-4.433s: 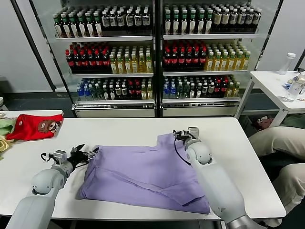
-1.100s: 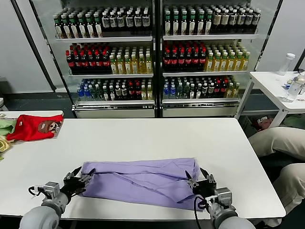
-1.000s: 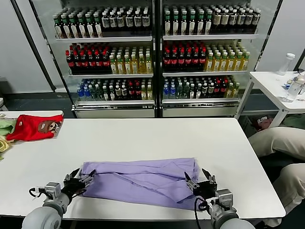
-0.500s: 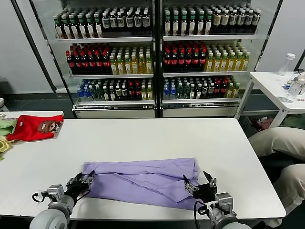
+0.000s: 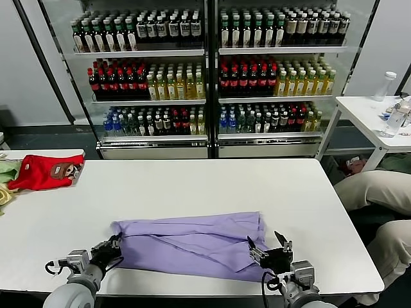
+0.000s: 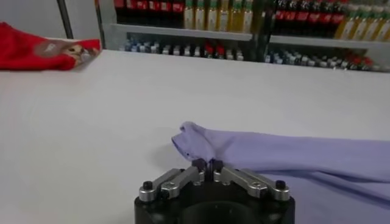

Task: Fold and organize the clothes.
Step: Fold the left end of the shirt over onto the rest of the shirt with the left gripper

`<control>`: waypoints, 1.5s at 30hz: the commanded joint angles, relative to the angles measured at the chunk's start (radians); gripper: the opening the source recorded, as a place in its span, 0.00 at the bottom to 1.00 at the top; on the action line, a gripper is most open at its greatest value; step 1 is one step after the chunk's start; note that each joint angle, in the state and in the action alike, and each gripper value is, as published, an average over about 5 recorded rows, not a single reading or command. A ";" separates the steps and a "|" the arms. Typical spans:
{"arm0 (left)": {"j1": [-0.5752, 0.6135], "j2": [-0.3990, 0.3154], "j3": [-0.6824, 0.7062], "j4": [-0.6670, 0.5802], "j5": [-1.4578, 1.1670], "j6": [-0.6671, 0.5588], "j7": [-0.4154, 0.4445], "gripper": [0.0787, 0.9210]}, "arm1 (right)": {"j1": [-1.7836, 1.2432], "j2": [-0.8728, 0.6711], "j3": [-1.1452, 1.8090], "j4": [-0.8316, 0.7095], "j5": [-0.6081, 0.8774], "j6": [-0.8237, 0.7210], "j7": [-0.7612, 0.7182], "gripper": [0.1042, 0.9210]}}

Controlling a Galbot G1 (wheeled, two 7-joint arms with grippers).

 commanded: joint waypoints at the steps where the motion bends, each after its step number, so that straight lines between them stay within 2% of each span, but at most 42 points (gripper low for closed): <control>1: 0.009 0.036 -0.316 -0.027 0.233 -0.029 -0.009 0.04 | -0.007 0.002 0.003 0.000 -0.007 0.008 -0.001 0.88; 6: 0.037 0.081 -0.521 0.020 0.241 -0.038 0.106 0.04 | -0.004 0.001 0.001 0.001 -0.009 0.010 -0.002 0.88; 9: 0.044 0.098 -0.541 0.007 0.216 -0.025 0.141 0.04 | -0.001 0.001 0.001 -0.003 -0.009 0.010 -0.003 0.88; 13: 0.054 0.070 -0.429 -0.122 0.095 0.036 0.165 0.04 | 0.004 0.007 -0.004 -0.010 -0.014 0.010 -0.004 0.88; 17: 0.039 0.013 -0.236 -0.265 -0.139 0.081 0.169 0.04 | 0.001 0.008 -0.003 -0.008 -0.022 0.010 -0.006 0.88; 20: 0.016 -0.025 -0.075 -0.314 -0.178 0.086 0.174 0.04 | -0.005 0.007 0.002 -0.006 -0.026 0.010 -0.008 0.88; 23: -0.029 -0.061 0.054 -0.300 -0.118 0.086 0.181 0.04 | -0.010 0.007 0.004 -0.006 -0.026 0.010 -0.010 0.88; 27: -0.106 -0.110 0.166 -0.213 -0.031 0.086 0.181 0.04 | -0.008 0.010 -0.001 -0.008 -0.027 0.010 -0.012 0.88; 31: -0.167 -0.147 0.229 -0.143 0.037 0.086 0.173 0.04 | -0.008 0.012 -0.002 -0.011 -0.028 0.010 -0.012 0.88; 39: -0.249 -0.191 0.343 -0.084 0.147 0.086 0.153 0.04 | -0.008 0.012 -0.005 -0.012 -0.027 0.010 -0.012 0.88; 42: -0.247 -0.199 0.364 -0.065 0.196 0.079 0.149 0.09 | -0.005 0.012 -0.008 -0.014 -0.027 0.010 -0.013 0.88; 45: -0.225 -0.191 0.348 -0.082 0.228 0.056 0.149 0.19 | -0.003 0.013 -0.009 -0.014 -0.027 0.010 -0.014 0.88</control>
